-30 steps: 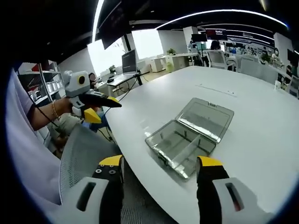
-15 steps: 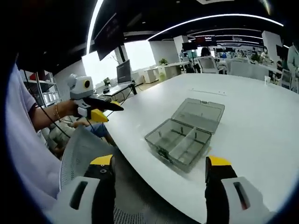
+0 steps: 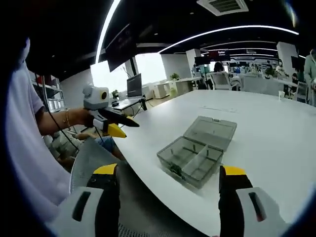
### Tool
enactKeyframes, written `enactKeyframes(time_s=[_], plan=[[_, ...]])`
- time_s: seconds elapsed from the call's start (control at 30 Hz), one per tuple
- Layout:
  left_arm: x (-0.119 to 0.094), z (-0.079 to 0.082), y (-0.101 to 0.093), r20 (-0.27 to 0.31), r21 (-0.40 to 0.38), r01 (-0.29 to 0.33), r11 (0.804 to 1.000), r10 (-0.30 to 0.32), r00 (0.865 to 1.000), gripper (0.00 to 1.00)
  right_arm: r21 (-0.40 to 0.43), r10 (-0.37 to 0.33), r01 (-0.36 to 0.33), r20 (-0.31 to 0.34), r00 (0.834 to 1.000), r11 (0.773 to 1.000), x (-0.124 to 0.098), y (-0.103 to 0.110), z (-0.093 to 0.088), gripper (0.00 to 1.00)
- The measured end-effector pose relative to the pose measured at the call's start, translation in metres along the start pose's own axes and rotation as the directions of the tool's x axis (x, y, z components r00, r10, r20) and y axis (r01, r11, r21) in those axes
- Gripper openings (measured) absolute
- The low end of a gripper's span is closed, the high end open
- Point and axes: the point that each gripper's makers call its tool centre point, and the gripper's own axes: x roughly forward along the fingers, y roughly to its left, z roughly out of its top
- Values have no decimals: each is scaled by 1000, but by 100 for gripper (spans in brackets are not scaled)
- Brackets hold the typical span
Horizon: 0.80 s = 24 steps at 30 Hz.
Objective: Insert the divider into the dual guide fixture by aligning both edges with the guide slots and pushing it downward to the bottom, including one-sided entry, uneven engagement, binding, and posture correction.
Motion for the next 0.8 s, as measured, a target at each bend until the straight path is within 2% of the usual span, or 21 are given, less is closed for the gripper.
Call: enactKeyframes(time_s=[0.2,0.33,0.47,0.63,0.8], plan=[[3,-1,4,-21,-6,-11,1000,10,1000,49,-8,-1,1,-34,999,1000,1,-1,-15,79],[4,-1,3,-23,-5,-6,1000,6,1000,49,-4,5,-5,-16,1000,1000,1,0,-13,77],[5,0,5,-31,-7,-10,1000,10,999,49,11,-4,4,-29,1000,1000,0,-2,-19,75],[11,-2,14,-63,-65,-32,997,27,998,49,14,-12,12,-35,999,1000,0,-3,-21,73],[18,-7,20,-109,-69,-58,996,51,993,49,5,-11,11,-42,999,1000,0,-2,-23,72]])
